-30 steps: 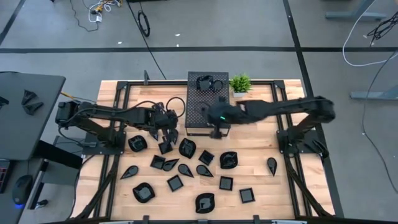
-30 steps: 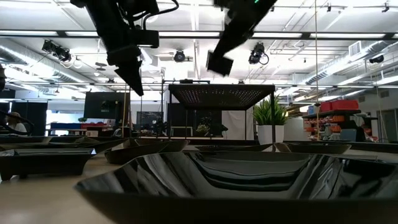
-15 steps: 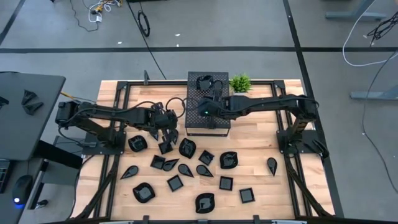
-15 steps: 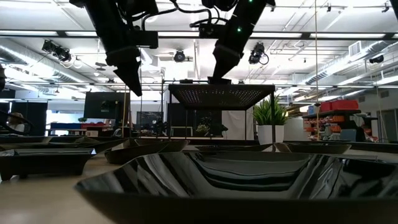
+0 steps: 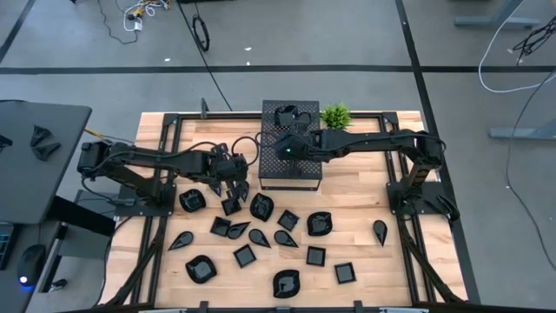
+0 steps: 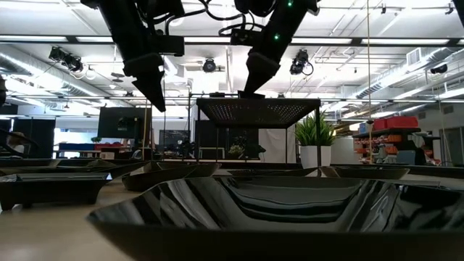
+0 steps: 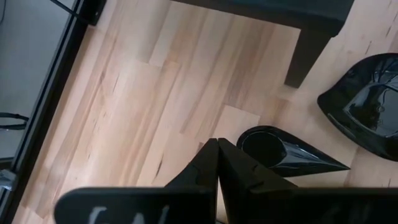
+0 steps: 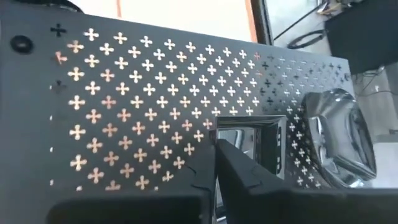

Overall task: Pick & Place Mini shaped plates
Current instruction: Put the black square plate on the shelf, then stack the black drop-shaped plate on top of the black drop-shaped plate on the shelf

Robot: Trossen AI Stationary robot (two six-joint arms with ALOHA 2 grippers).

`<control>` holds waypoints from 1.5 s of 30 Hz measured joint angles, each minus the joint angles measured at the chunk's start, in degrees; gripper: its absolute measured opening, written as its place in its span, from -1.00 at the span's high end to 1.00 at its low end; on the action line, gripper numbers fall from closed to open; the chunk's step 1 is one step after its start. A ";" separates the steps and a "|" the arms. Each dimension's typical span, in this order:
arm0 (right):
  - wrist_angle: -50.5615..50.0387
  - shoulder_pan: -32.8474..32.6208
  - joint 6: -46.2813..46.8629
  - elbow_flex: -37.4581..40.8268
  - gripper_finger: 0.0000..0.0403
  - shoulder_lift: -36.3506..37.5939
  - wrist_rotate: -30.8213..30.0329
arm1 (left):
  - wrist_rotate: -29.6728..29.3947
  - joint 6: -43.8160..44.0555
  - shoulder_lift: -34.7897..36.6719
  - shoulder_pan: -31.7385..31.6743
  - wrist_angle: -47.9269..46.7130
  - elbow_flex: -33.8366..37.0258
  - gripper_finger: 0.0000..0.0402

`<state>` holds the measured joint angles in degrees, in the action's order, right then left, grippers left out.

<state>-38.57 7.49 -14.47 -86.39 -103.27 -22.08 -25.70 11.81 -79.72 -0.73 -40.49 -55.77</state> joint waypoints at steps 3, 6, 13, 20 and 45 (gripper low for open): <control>0.02 0.26 -0.22 0.02 0.88 -0.49 0.08 | 0.00 0.00 0.00 0.00 -0.02 0.00 0.93; 0.22 0.37 -0.66 0.00 0.88 -0.86 0.10 | 0.01 -0.02 0.00 0.00 -0.04 0.00 0.93; 0.42 0.57 0.11 0.00 0.88 -0.86 0.22 | 0.00 -0.10 0.00 0.00 0.01 0.00 0.93; 0.38 1.14 0.64 0.00 0.84 -0.86 2.18 | 0.01 -0.04 0.00 0.00 0.02 0.00 0.93; -17.19 -20.91 18.84 2.52 0.58 25.85 3.71 | 5.26 7.07 0.00 11.69 2.81 0.04 0.93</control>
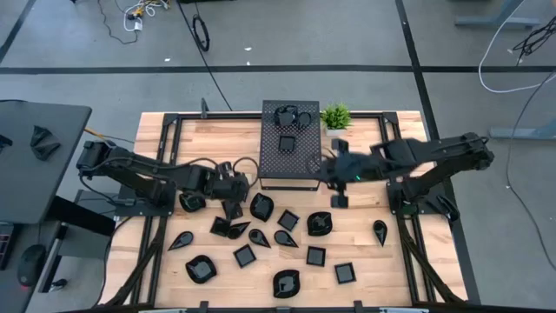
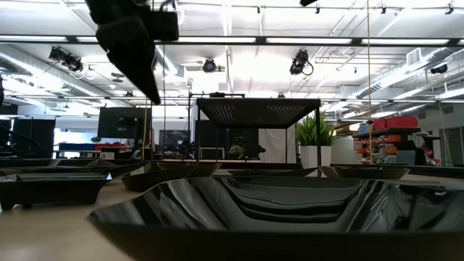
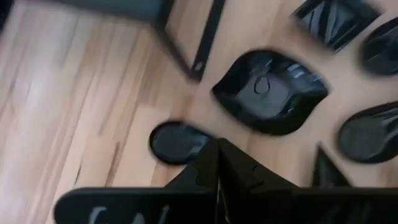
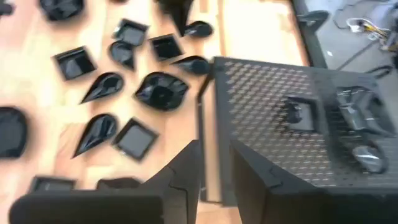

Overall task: Pick & Place Mini shaped plates
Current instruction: Stack the black drop-shaped plate on top of the black drop-shaped plate on the shelf

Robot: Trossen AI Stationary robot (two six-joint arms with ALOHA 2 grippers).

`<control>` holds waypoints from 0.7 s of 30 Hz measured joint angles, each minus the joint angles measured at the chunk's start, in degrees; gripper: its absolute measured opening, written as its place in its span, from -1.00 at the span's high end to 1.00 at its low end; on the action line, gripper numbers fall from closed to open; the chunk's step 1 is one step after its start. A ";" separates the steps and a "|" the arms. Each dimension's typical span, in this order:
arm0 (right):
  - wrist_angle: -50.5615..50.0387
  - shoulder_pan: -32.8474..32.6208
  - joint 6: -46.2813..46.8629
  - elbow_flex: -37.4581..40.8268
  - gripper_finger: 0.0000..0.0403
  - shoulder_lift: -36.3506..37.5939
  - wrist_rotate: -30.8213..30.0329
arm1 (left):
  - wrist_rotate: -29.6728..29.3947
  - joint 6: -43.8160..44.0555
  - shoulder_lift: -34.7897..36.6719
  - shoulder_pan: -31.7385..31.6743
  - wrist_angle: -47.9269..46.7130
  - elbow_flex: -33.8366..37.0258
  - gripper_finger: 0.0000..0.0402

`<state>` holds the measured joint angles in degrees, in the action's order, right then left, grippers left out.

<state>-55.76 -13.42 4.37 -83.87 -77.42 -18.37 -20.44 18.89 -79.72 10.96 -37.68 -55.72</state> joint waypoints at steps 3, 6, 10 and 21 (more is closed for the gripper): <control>1.46 -4.09 3.55 4.56 0.61 1.45 -0.07 | -3.56 -2.38 0.00 2.68 3.97 0.00 0.93; 1.87 -8.04 10.61 9.71 0.65 2.20 -0.07 | -4.92 -6.22 0.00 4.12 7.59 0.00 0.93; 1.85 -12.92 23.31 15.68 0.71 2.27 1.92 | -4.90 -7.44 0.00 5.09 10.01 0.00 0.93; -4.81 -19.53 46.64 28.60 0.75 2.31 30.92 | -5.42 -7.11 -0.02 6.95 13.09 0.00 0.93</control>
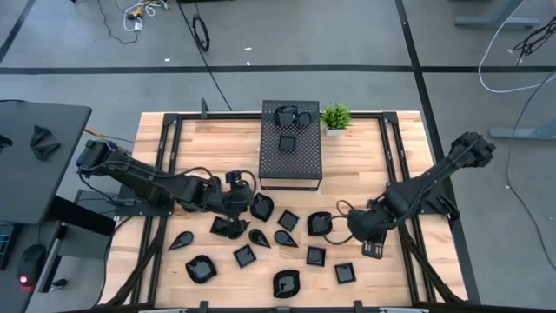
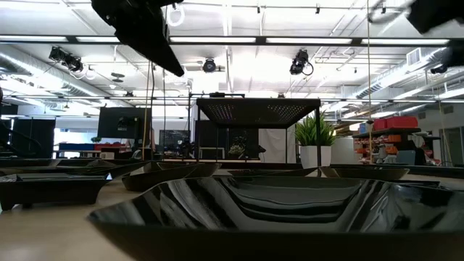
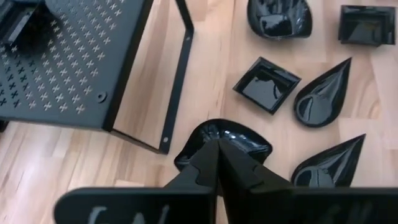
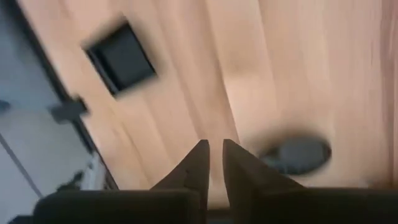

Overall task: Pick & Place Mini shaped plates
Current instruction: Stack the black drop-shaped plate on top of the black drop-shaped plate on the shelf

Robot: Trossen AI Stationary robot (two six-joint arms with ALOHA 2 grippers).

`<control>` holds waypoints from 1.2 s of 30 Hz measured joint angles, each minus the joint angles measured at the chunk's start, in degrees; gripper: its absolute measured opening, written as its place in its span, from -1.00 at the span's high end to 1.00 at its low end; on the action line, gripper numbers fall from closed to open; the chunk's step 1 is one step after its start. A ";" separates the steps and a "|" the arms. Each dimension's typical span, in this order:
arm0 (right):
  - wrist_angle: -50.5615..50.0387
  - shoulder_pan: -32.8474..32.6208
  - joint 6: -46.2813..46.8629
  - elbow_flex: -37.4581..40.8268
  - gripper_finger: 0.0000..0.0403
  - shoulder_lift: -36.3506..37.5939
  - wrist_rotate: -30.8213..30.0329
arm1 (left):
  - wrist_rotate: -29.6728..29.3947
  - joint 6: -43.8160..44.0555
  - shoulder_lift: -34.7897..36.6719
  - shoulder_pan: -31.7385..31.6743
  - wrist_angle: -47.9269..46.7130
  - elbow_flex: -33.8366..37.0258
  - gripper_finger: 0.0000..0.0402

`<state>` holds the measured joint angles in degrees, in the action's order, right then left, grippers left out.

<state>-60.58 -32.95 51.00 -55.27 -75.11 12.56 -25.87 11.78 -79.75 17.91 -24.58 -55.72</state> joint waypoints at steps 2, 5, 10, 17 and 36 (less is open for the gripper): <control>-1.64 -1.23 1.13 1.51 0.70 0.00 1.81 | -0.04 -1.06 0.00 -0.02 1.12 0.00 0.93; -3.25 -3.34 0.74 3.74 0.56 0.00 5.02 | -0.04 -3.09 0.00 -0.39 1.64 0.00 0.93; -3.22 -9.47 -5.69 6.40 0.29 0.00 7.76 | -0.04 -3.18 0.00 -0.44 1.91 0.00 0.93; -1.17 -17.83 -9.83 8.32 0.29 -1.61 -0.34 | -0.04 -3.31 0.00 -0.42 2.32 0.00 0.93; 0.00 -20.79 -23.09 8.33 0.36 -12.89 -9.07 | -0.04 -3.48 0.00 -0.44 3.68 0.00 0.93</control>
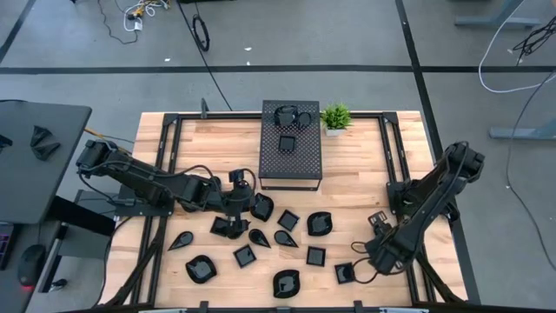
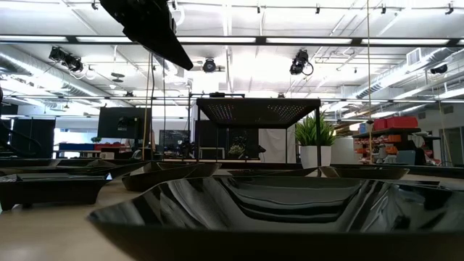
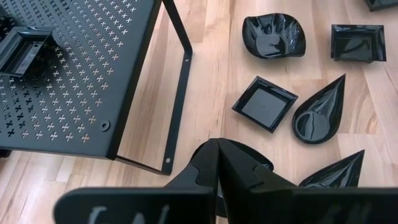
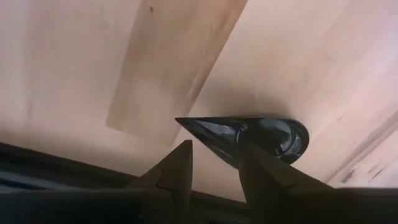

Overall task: Pick & Place Mini shaped plates
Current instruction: Stack the black drop-shaped plate on top of the black drop-shaped plate on the shelf

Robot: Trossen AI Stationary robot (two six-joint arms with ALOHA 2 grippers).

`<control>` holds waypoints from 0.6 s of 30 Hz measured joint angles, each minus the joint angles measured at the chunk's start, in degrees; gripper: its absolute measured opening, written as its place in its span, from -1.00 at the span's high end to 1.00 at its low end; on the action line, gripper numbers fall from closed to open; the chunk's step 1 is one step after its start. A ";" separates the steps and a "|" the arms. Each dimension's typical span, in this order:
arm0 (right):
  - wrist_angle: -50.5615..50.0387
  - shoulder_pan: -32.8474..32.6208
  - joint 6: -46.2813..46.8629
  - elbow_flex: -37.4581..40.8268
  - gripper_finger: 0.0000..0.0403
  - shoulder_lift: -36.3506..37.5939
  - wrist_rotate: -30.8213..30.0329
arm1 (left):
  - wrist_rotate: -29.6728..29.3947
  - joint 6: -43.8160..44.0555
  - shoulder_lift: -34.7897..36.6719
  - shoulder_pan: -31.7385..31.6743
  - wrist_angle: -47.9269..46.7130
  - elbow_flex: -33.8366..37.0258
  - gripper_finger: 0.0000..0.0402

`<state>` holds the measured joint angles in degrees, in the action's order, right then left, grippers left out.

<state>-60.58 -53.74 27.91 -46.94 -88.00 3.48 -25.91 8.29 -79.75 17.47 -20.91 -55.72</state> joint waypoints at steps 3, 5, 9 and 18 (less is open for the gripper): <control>-0.02 -0.02 -0.85 0.00 0.39 -1.83 -0.02 | 0.01 0.02 0.00 0.00 0.00 0.00 0.93; -0.03 -0.02 -1.53 0.00 0.42 -2.78 -0.02 | 0.18 0.02 0.00 0.00 0.00 0.00 0.93; -0.11 -0.02 -2.53 0.00 0.50 -4.44 -0.02 | 0.20 0.00 0.00 0.00 0.01 0.00 0.93; -0.31 -1.49 -1.94 0.00 0.76 -5.62 -1.46 | 0.22 -0.07 0.00 0.00 0.02 0.00 0.93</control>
<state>-60.89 -55.23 25.98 -46.94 -93.62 2.02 -25.69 8.23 -79.75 17.47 -20.88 -55.72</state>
